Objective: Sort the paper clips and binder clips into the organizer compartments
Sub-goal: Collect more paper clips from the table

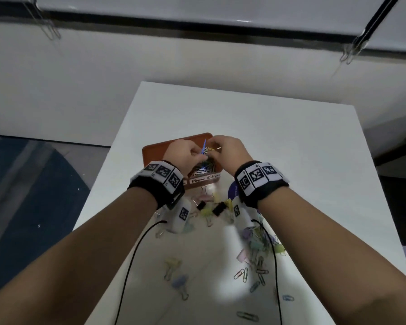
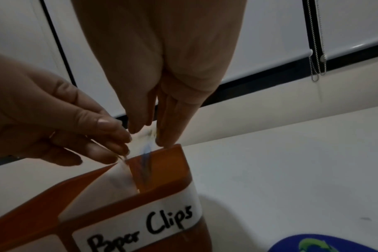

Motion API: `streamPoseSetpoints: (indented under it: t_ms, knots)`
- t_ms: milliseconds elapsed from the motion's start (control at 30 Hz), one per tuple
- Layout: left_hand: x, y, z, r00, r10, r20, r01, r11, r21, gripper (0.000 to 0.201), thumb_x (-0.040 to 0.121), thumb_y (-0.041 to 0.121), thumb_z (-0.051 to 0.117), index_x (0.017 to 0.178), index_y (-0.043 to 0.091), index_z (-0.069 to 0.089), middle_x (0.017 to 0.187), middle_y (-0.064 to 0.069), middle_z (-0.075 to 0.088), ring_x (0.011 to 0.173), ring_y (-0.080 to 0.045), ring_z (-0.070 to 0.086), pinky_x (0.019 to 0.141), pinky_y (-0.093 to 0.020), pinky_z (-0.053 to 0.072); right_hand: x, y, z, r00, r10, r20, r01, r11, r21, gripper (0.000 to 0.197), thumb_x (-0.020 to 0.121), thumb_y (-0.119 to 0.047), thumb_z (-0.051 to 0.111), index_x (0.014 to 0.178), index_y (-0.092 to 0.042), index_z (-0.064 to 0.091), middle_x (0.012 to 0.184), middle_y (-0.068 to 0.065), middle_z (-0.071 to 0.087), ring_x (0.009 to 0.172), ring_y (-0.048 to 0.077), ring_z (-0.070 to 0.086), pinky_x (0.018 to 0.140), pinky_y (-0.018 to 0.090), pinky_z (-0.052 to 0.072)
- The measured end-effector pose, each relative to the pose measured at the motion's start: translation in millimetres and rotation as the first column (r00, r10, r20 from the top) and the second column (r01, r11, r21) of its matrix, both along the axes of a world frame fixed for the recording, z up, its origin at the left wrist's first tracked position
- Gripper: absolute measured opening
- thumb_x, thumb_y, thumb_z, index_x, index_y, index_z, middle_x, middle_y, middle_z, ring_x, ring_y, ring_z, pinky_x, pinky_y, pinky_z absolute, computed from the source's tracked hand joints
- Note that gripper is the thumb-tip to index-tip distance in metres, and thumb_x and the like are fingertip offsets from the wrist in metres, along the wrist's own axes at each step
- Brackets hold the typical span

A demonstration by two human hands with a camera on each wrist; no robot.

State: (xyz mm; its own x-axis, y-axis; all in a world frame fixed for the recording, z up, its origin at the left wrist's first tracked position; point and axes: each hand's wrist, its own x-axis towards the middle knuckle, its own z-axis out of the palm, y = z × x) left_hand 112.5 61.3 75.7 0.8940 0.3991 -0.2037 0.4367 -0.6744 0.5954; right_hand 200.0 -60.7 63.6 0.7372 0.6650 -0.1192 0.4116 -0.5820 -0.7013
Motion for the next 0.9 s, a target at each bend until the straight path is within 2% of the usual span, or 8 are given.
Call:
streamPoseSetpoints:
  t_ms: [100,167,267,333,433,633,767,900]
  knots:
    - [-1.0,-3.0,-3.9,0.996,-0.092,-0.008,0.092,0.994,0.064,0.029,0.088,0.032,0.059,0.1,0.007,0.07,0.098,-0.009,0.07,0.094,-0.026,0.062,0.1,-0.041,0.041,0.0,-3.9,-6.1,1.0,-0.021,0.021,0.021,1.0,-0.016,0.025,0.088,-0.012,0.059,0.112,-0.013,0.064,0.114,0.006,0.066,0.101,0.021,0.063,0.093,0.034,0.049]
    - [-8.4,-5.9,-9.0,0.99,-0.129,0.055,0.125,0.99,0.06,0.027,0.088,0.027,0.059,0.101,0.006,0.069,0.101,-0.01,0.069,0.099,-0.026,0.059,0.107,-0.047,0.034,-2.9,-21.9,-9.2,0.997,-0.077,0.021,0.076,0.996,0.036,0.018,0.09,-0.013,0.057,0.106,-0.014,0.065,0.107,0.003,0.068,0.092,0.019,0.065,0.087,0.033,0.051]
    - [-23.8,-20.3,-16.5,0.976,-0.189,0.109,0.194,0.98,-0.034,0.023,0.087,0.022,0.064,0.099,0.003,0.068,0.097,-0.01,0.069,0.086,-0.019,0.059,0.082,-0.026,0.048,-16.4,-64.2,-18.5,0.988,-0.133,-0.081,0.139,0.988,0.063,0.011,0.092,-0.021,0.053,0.096,-0.018,0.064,0.087,0.0,0.07,0.074,0.018,0.067,0.077,0.035,0.056]
    - [-33.1,-37.4,-25.3,0.966,-0.248,0.075,0.252,0.966,-0.058,0.02,0.085,0.024,0.066,0.096,0.007,0.068,0.092,-0.007,0.069,0.077,-0.012,0.055,0.067,-0.015,0.042,-33.7,-96.4,-31.7,0.983,-0.125,-0.135,0.126,0.992,0.004,0.01,0.093,-0.024,0.05,0.088,-0.021,0.059,0.075,0.003,0.068,0.067,0.021,0.066,0.071,0.038,0.056]
    - [-46.1,-68.9,-48.9,0.944,-0.327,-0.052,0.323,0.944,-0.069,0.017,0.085,0.029,0.065,0.094,0.014,0.067,0.091,-0.001,0.069,0.079,-0.012,0.059,0.075,-0.023,0.048,-66.5,-141.0,-51.6,0.981,-0.096,-0.169,0.078,0.99,-0.114,0.009,0.093,-0.024,0.047,0.086,-0.021,0.052,0.075,0.006,0.066,0.066,0.022,0.063,0.067,0.034,0.054]
    - [-66.0,-124.1,-93.9,0.924,-0.36,-0.133,0.352,0.933,-0.079,0.022,0.085,0.02,0.063,0.105,0.012,0.063,0.105,-0.004,0.065,0.088,-0.014,0.057,0.083,-0.022,0.045,-103.6,-206.0,-76.2,0.972,-0.125,-0.198,0.09,0.98,-0.178,0.014,0.093,-0.02,0.051,0.088,-0.031,0.044,0.078,-0.003,0.062,0.069,0.017,0.058,0.06,0.016,0.042]
    - [-61.5,-140.8,-110.6,0.918,-0.349,-0.189,0.351,0.936,-0.021,0.024,0.085,0.017,0.059,0.108,0.012,0.061,0.114,-0.007,0.059,0.104,-0.024,0.056,0.092,-0.033,0.046,-100.4,-228.7,-86.0,0.975,-0.163,-0.153,0.133,0.973,-0.189,0.018,0.09,-0.016,0.053,0.091,-0.033,0.047,0.086,0.002,0.067,0.076,0.02,0.063,0.072,0.032,0.051]
    - [-52.0,-146.2,-122.3,0.932,-0.313,-0.186,0.328,0.943,0.057,0.024,0.083,0.015,0.059,0.107,0.016,0.063,0.115,-0.007,0.055,0.107,-0.026,0.054,0.089,-0.038,0.048,-90.7,-236.7,-94.0,0.97,-0.199,-0.143,0.166,0.962,-0.216,0.024,0.083,-0.014,0.064,0.103,-0.023,0.055,0.093,0.001,0.061,0.08,0.017,0.059,0.08,0.036,0.051]
